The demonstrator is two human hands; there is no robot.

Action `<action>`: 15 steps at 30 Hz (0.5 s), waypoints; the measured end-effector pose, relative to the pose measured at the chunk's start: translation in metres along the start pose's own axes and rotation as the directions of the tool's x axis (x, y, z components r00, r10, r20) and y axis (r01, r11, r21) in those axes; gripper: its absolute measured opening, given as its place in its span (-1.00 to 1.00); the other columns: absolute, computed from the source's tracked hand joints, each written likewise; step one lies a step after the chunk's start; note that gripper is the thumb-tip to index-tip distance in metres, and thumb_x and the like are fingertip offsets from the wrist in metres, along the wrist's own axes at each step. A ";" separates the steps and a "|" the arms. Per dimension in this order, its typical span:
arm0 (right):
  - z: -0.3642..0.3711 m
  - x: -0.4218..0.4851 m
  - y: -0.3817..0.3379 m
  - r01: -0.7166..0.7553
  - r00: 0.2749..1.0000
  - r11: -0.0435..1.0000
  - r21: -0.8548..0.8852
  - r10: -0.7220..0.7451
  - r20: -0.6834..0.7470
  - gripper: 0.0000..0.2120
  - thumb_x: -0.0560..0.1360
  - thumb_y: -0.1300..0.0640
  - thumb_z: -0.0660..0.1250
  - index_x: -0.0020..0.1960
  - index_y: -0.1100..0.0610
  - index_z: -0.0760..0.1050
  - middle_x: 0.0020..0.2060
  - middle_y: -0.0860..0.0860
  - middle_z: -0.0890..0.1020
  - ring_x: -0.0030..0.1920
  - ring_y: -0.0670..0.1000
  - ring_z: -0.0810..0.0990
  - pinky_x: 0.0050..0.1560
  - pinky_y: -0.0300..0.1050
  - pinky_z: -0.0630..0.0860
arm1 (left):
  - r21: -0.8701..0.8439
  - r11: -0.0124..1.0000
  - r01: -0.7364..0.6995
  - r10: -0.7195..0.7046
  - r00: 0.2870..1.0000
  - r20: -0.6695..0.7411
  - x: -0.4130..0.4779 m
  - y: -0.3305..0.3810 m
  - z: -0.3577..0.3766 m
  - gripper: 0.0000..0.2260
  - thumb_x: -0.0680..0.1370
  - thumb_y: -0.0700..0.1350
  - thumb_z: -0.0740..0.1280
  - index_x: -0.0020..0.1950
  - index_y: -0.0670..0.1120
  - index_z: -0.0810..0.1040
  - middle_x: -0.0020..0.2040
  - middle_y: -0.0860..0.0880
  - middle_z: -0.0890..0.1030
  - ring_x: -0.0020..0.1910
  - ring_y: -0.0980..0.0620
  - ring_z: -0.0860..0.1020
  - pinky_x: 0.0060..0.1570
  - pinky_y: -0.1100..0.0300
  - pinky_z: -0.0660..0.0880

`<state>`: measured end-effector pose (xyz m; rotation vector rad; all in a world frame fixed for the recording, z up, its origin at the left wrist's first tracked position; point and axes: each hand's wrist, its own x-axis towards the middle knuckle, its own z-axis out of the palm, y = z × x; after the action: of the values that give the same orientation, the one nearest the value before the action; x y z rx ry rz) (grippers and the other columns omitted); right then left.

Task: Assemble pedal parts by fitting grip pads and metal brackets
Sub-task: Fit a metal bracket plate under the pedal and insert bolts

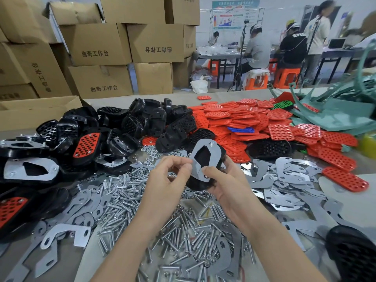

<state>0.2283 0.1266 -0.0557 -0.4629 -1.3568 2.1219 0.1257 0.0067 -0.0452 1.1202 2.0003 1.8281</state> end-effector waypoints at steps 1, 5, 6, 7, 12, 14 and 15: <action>0.000 0.000 0.000 0.005 1.000 1.000 -0.002 -0.005 0.009 -0.62 0.57 0.42 0.33 0.31 0.11 0.53 0.10 0.15 0.74 0.13 0.18 0.73 0.15 0.10 0.67 | -0.038 0.999 0.022 -0.022 1.000 0.001 0.000 0.001 0.000 -0.83 0.62 -0.10 0.36 -0.01 0.18 0.66 -0.08 0.10 0.66 -0.10 0.14 0.61 -0.06 0.22 0.55; 0.000 0.001 0.001 0.006 1.000 1.000 0.021 -0.007 0.019 -0.62 0.57 0.43 0.31 0.33 0.14 0.52 0.13 0.19 0.72 0.14 0.21 0.72 0.07 0.07 0.68 | -0.045 0.999 -0.004 0.005 1.000 0.011 -0.001 0.003 -0.001 -0.82 0.63 -0.13 0.35 -0.01 0.14 0.67 -0.05 0.02 0.65 -0.10 0.04 0.59 -0.05 0.11 0.55; -0.001 0.001 0.001 0.008 1.000 1.000 0.026 -0.009 0.023 -0.62 0.57 0.43 0.31 0.33 0.15 0.51 0.14 0.19 0.72 0.14 0.21 0.72 0.06 0.05 0.68 | -0.036 0.999 -0.011 0.011 1.000 0.007 -0.001 0.004 0.000 -0.83 0.63 -0.12 0.34 -0.01 0.13 0.67 -0.03 0.02 0.65 -0.07 0.06 0.60 -0.04 0.11 0.55; -0.001 0.002 0.001 0.012 1.000 0.999 0.031 -0.013 0.027 -0.61 0.56 0.42 0.32 0.33 0.16 0.51 0.14 0.19 0.72 0.14 0.20 0.72 0.04 0.04 0.68 | -0.027 1.000 -0.013 0.013 1.000 0.005 -0.001 0.004 0.001 -0.84 0.64 -0.12 0.33 0.00 0.12 0.67 -0.01 0.04 0.66 -0.04 0.08 0.61 -0.02 0.13 0.56; -0.001 0.003 0.002 0.032 0.999 0.998 0.049 -0.034 0.035 -0.60 0.50 0.38 0.37 0.31 0.15 0.53 0.10 0.17 0.74 0.10 0.16 0.73 0.04 0.03 0.68 | -0.047 0.999 -0.005 0.005 1.000 0.006 -0.002 0.005 -0.001 -0.86 0.65 -0.13 0.32 0.03 0.07 0.66 0.03 0.05 0.67 0.02 0.13 0.62 0.05 0.23 0.54; -0.002 0.003 0.003 0.035 0.999 0.998 0.043 -0.036 0.033 -0.59 0.49 0.37 0.38 0.31 0.15 0.53 0.10 0.17 0.74 0.09 0.16 0.73 0.03 0.02 0.68 | -0.019 1.000 -0.009 0.010 1.000 0.024 -0.002 0.006 -0.001 -0.86 0.64 -0.13 0.33 0.02 0.07 0.66 0.01 0.02 0.65 -0.03 0.15 0.60 -0.01 0.26 0.53; -0.002 0.003 0.003 0.037 0.999 0.998 0.041 -0.038 0.033 -0.57 0.46 0.35 0.38 0.31 0.15 0.53 0.11 0.17 0.73 0.09 0.16 0.73 0.03 0.01 0.68 | -0.010 1.000 -0.009 0.010 1.000 0.025 -0.003 0.006 0.000 -0.86 0.64 -0.13 0.33 0.02 0.08 0.66 0.01 0.00 0.64 -0.09 0.17 0.59 -0.08 0.29 0.50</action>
<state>0.2261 0.1292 -0.0594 -0.3838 -1.3286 2.1313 0.1296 0.0043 -0.0407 1.1461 1.9738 1.8173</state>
